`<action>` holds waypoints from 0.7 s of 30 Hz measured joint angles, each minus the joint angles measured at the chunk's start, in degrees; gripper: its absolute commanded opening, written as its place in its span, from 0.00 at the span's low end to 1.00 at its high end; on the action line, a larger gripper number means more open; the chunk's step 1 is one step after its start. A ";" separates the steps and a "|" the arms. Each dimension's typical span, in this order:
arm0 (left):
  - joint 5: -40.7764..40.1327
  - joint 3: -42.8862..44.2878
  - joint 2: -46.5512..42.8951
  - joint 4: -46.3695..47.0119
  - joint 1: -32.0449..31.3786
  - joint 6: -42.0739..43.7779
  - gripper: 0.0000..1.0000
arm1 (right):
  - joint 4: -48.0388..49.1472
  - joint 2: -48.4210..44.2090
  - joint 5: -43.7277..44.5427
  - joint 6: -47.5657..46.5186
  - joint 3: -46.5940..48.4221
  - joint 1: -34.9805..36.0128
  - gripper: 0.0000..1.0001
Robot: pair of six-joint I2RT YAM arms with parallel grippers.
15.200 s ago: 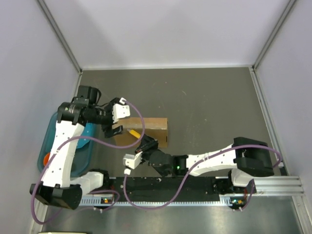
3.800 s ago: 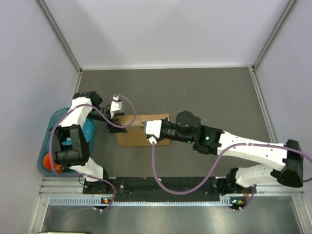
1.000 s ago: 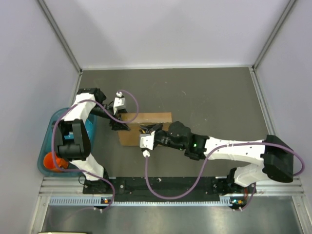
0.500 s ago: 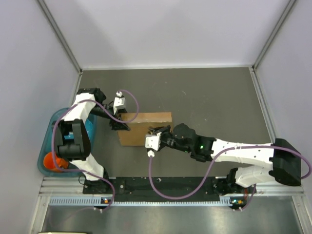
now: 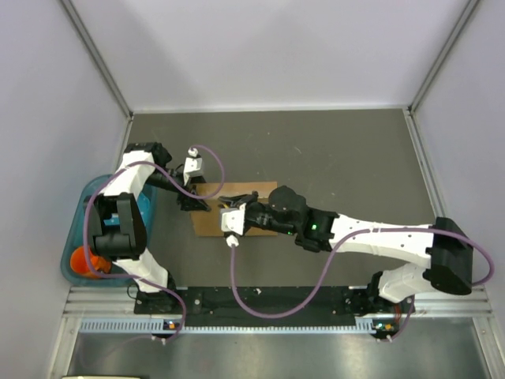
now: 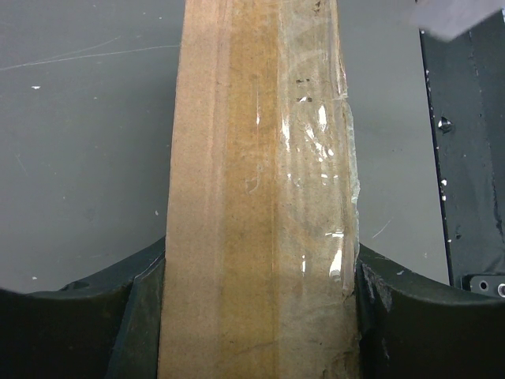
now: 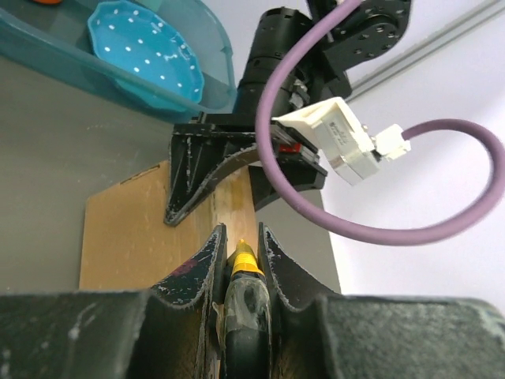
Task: Unpack the express box
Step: Cut the express box at the center of the board.
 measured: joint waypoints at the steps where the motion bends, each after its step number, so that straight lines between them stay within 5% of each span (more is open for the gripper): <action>1: 0.00 0.00 0.00 0.00 0.00 0.00 0.18 | 0.24 0.68 -0.28 -0.11 0.31 0.00 0.00; 21: -0.26 -1.03 -1.14 0.24 0.00 0.81 0.18 | 0.22 3.23 -2.62 0.31 0.44 -1.60 0.00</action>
